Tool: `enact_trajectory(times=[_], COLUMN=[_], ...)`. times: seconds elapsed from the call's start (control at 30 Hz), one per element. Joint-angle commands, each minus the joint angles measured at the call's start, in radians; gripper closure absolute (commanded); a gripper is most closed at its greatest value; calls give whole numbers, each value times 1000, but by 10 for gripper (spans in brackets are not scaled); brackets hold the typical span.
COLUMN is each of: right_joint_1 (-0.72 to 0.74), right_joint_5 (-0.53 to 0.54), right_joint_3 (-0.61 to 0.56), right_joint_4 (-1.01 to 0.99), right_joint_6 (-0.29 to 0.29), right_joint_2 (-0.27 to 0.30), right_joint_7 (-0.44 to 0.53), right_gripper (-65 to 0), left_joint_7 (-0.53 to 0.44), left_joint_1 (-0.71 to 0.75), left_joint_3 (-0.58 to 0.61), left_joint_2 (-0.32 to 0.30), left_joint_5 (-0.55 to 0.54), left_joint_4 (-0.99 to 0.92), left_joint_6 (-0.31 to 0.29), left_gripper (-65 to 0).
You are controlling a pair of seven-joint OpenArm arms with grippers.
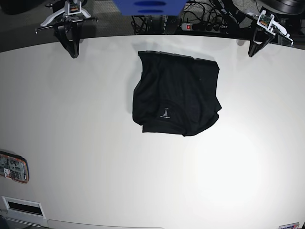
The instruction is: Fold the T-shirt properly
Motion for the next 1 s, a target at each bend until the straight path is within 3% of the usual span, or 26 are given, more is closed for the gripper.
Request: enact_trajectory(times=[0.0, 0.3, 0.47, 0.7, 0.97], right_joint_1=[-34, -154, -145, -97, 24], right_joint_5=[15, 10, 12, 9, 9], right_joint_3=[7, 0, -3, -9, -148], right_joint_4=[13, -84, -247, -452, -703], right_joint_6=[-4, -4, -4, -4, -4], right_joint_2=[7, 29, 29, 27, 29], right_joint_7=[26, 26, 26, 26, 26], right_gripper=[0, 0, 0, 0, 0], left_joint_7=[-27, -27, -27, -24, -21], left_joint_1=[42, 148, 138, -17, -156], left_joint_3=[-11, -11, 29, 163, 221], left_joint_2=[-13, -9, -7, -9, 2], left_joint_5=[-20, 194, 208, 211, 263], left_joint_4=[11, -8, -132, -408, -686], left_joint_6=[6, 6, 7, 7, 7], left_gripper=[0, 0, 0, 0, 0])
